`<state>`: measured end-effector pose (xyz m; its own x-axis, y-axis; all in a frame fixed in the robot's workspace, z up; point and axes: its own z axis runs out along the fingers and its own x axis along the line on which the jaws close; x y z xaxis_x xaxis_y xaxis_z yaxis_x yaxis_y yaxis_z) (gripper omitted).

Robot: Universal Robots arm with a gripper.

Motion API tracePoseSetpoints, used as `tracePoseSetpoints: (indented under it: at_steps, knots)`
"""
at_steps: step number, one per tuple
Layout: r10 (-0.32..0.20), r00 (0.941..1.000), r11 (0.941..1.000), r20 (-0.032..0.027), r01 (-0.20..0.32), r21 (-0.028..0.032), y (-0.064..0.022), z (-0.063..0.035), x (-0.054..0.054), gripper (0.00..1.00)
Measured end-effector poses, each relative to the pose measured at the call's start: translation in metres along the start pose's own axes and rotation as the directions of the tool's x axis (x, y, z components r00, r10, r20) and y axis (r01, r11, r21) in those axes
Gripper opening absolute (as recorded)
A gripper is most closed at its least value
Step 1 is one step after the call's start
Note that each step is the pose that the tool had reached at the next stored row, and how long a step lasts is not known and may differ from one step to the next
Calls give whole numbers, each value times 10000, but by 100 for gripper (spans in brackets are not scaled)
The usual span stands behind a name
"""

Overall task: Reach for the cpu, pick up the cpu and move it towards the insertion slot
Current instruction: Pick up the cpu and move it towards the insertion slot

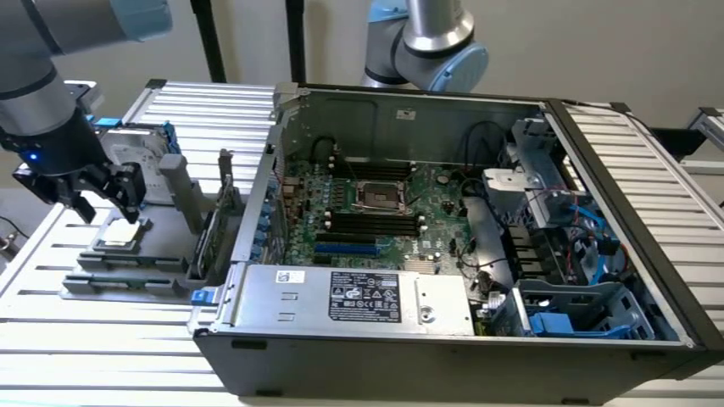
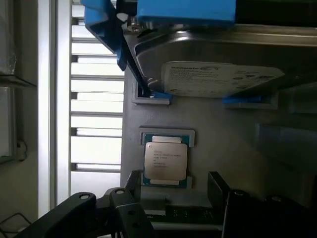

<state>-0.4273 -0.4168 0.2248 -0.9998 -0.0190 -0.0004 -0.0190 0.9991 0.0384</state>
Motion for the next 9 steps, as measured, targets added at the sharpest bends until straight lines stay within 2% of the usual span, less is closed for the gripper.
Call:
tracePoseSetpoints:
  at_steps: [9]
  knots:
    - [15, 10000, 10000, 1, -15, -3, -11, 163, -1, 65]
